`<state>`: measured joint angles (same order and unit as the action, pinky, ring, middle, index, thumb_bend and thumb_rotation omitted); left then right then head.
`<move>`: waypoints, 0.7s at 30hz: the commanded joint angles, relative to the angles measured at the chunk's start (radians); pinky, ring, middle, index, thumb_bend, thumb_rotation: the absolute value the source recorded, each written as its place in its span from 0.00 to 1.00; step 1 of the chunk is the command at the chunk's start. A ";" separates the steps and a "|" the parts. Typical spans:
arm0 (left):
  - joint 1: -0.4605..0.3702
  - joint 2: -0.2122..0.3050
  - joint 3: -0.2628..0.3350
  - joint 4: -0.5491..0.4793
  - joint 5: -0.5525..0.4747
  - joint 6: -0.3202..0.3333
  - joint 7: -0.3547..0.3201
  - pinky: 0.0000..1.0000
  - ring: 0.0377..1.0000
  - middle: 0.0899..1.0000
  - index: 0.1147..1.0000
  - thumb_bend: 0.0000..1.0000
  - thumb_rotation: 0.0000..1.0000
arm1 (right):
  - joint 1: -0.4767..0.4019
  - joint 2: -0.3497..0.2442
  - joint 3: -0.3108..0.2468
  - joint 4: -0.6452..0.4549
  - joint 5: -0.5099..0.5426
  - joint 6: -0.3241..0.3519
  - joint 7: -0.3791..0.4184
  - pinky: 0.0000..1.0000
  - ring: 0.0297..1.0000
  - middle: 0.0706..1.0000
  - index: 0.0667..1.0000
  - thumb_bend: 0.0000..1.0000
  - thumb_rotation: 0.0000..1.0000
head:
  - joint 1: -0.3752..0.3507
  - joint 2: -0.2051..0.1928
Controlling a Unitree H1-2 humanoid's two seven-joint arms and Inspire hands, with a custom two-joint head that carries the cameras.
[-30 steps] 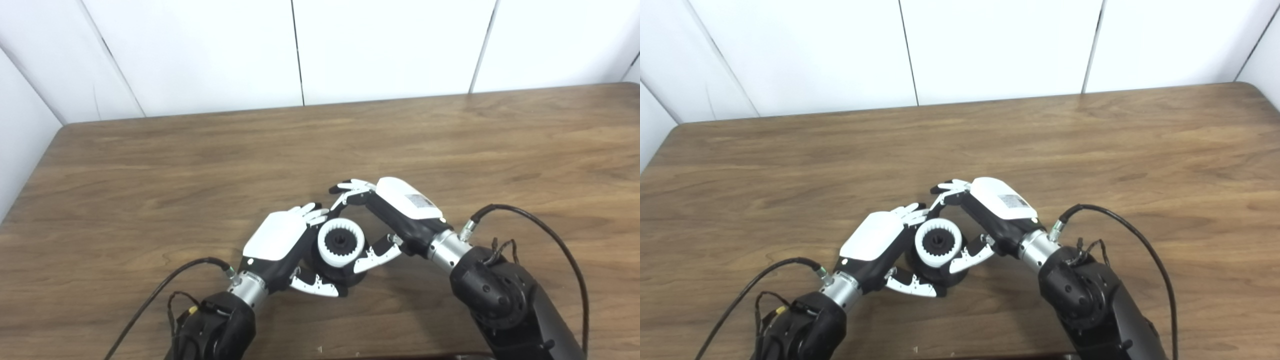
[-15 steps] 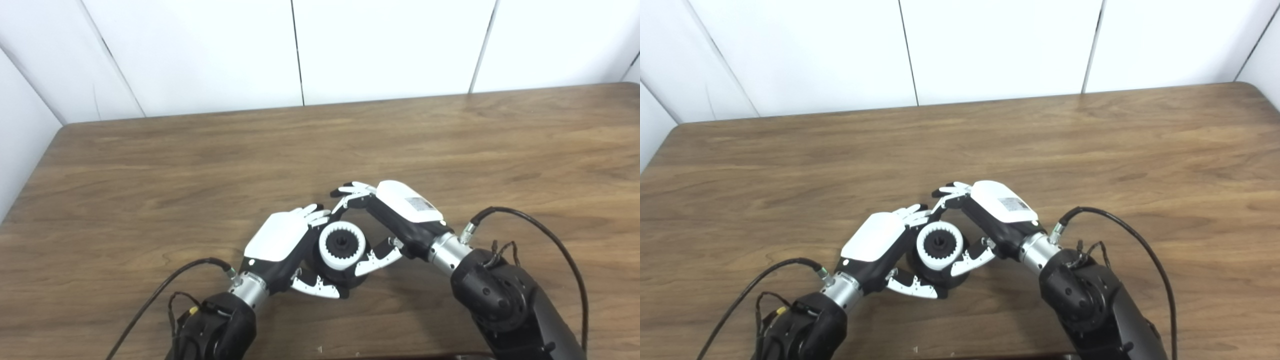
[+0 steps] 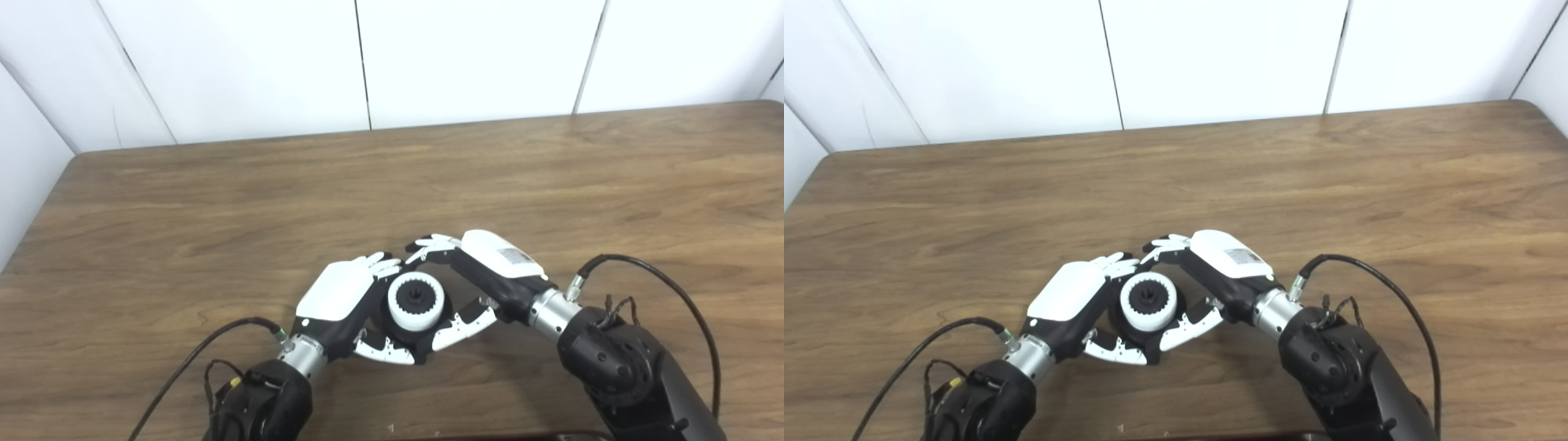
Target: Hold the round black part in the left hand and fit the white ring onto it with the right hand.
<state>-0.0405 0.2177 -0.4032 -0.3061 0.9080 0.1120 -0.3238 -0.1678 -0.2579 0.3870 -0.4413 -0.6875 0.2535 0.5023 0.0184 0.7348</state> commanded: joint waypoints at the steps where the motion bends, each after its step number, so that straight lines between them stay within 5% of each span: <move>1: -0.016 0.006 0.004 -0.005 0.017 -0.009 0.012 0.93 0.94 0.87 0.73 0.86 0.37 | -0.021 0.002 -0.009 -0.011 0.009 -0.008 -0.005 0.84 0.94 0.88 0.76 0.94 0.38 | 0.001 0.000; 21: -0.011 0.009 0.006 -0.015 0.034 0.006 0.000 0.93 0.95 0.87 0.73 0.86 0.34 | 0.014 0.039 -0.146 -0.034 0.186 0.035 -0.042 0.84 0.93 0.94 0.91 0.95 0.48 | 0.004 -0.003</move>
<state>-0.0400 0.2174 -0.4035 -0.3069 0.9100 0.1111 -0.3246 -0.1282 -0.2214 0.2579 -0.4434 -0.5240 0.2981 0.4882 0.0215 0.7317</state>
